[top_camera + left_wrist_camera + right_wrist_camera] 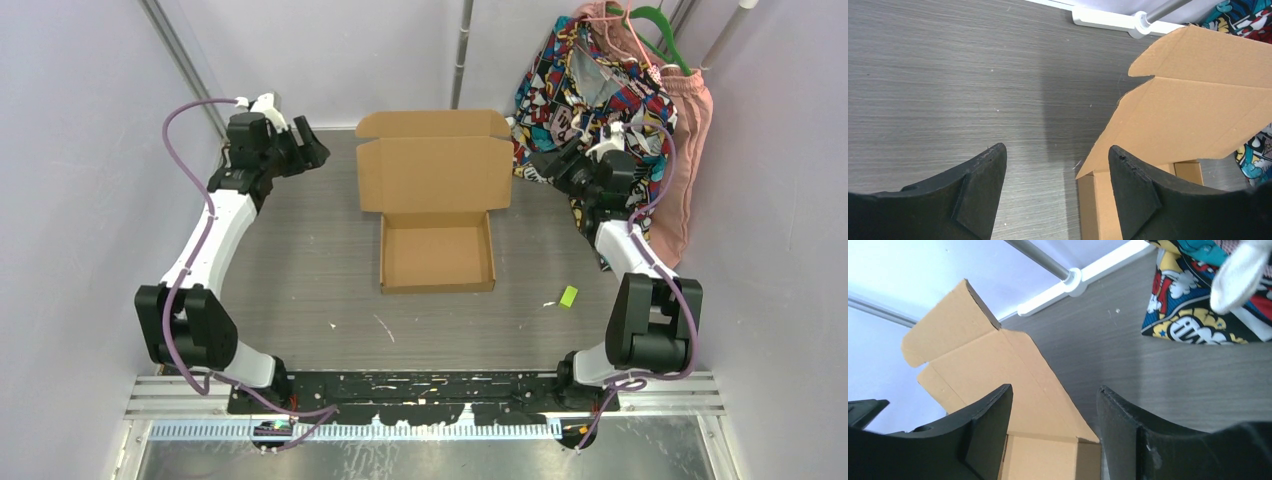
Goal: Fold the paper box
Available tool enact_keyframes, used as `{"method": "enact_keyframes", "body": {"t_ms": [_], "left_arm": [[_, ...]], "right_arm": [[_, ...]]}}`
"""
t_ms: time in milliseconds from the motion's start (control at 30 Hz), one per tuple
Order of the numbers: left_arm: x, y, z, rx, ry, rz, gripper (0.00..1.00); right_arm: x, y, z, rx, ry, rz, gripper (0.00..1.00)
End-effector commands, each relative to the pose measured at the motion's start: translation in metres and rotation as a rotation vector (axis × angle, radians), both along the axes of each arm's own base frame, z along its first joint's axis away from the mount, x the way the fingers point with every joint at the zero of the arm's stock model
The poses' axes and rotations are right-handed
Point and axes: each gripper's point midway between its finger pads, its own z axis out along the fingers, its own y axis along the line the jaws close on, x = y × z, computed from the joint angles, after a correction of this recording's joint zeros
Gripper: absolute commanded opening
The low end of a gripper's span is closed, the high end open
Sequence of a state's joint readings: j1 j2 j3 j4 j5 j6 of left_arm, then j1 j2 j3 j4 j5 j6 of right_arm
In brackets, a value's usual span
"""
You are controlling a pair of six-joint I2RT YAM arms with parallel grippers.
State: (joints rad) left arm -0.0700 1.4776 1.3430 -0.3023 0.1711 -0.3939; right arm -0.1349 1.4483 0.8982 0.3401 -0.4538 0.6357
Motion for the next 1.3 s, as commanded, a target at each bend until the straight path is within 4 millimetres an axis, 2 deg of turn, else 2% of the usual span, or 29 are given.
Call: {"method": "enact_keyframes", "body": {"t_ms": [0,367,533,833,1000,1267], "left_arm": [[0.016,-0.011,0.028,-0.041,-0.1,-0.058,0.75],[0.041,-0.014,0.027,-0.078,-0.107,-0.077,0.74],[0.045,-0.014,0.023,-0.079,-0.105,-0.077,0.73],[0.06,-0.003,0.002,-0.099,-0.046,-0.043,0.7],[0.056,-0.021,0.006,-0.154,-0.104,-0.155,0.66],[0.039,-0.04,-0.003,-0.197,-0.158,-0.268,0.66]], "right_arm": [[0.016,0.005,0.041,0.001,-0.127,0.045,0.68],[0.045,-0.001,0.049,-0.025,-0.153,0.044,0.68],[0.051,-0.002,0.05,-0.033,-0.147,0.046,0.68],[0.065,0.003,0.044,-0.003,-0.155,0.082,0.62],[0.065,0.026,0.041,-0.046,-0.174,0.202,0.58],[0.057,0.072,0.01,-0.203,-0.143,0.345,0.59]]}}
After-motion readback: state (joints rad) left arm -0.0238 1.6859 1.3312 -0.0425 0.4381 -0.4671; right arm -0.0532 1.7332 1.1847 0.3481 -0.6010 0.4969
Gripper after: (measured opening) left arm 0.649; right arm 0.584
